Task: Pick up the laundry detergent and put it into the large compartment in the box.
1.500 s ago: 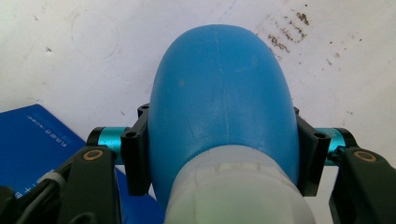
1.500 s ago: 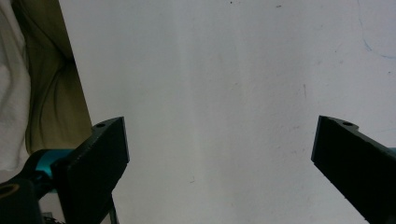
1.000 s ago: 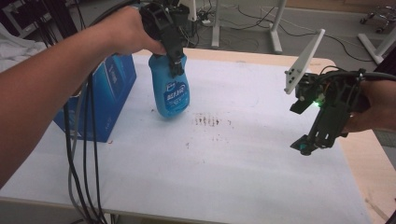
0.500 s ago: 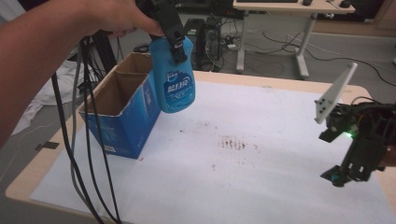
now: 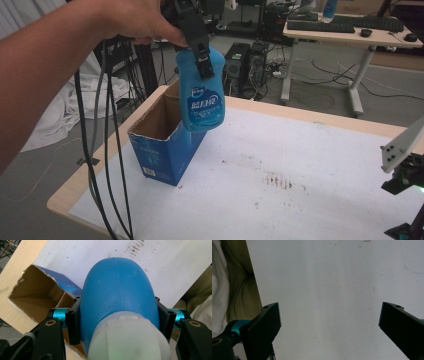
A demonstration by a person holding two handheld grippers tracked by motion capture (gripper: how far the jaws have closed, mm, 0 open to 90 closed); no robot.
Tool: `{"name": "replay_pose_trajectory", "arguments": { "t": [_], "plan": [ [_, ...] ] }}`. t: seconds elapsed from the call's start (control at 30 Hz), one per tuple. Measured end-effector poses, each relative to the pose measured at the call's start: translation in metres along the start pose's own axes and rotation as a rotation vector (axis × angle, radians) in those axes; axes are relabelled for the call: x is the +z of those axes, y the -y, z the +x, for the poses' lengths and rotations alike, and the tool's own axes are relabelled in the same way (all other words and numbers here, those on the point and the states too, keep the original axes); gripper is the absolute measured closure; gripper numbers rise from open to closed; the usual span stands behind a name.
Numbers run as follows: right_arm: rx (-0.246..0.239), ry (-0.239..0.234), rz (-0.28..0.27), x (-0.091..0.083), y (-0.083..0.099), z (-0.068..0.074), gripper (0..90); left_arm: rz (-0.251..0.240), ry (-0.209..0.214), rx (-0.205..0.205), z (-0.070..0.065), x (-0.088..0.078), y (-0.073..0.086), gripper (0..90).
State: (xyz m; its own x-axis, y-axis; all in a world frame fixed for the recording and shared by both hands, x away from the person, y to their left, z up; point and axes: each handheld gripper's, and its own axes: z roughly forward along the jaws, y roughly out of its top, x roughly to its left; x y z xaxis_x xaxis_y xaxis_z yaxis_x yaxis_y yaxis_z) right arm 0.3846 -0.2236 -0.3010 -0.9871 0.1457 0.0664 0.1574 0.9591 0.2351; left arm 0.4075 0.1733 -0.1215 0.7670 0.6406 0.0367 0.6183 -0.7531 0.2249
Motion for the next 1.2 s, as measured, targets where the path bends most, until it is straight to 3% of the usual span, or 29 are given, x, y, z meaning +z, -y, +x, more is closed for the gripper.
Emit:
{"name": "replay_pose_trajectory", "arguments": {
  "t": [0.37,0.53,0.67,0.93,1.2],
  "plan": [
    [0.013,-0.001,0.000,0.000,-0.001,-0.002,3.1,0.002,-0.031,0.055,0.015,-0.024,0.027,37.9],
    [0.018,-0.001,-0.001,0.000,0.001,-0.003,3.1,-0.001,-0.039,0.104,0.020,-0.028,0.041,37.8],
    [0.026,0.000,-0.001,-0.001,0.002,-0.004,3.1,0.009,-0.060,0.107,0.025,-0.027,0.050,37.9],
    [0.028,-0.005,0.006,0.001,0.000,-0.004,3.1,0.017,-0.064,0.088,0.037,-0.020,0.064,37.9],
    [0.029,-0.004,0.011,0.003,-0.001,-0.005,3.1,0.054,-0.052,0.088,0.044,0.005,0.068,37.9]
  ]
}}
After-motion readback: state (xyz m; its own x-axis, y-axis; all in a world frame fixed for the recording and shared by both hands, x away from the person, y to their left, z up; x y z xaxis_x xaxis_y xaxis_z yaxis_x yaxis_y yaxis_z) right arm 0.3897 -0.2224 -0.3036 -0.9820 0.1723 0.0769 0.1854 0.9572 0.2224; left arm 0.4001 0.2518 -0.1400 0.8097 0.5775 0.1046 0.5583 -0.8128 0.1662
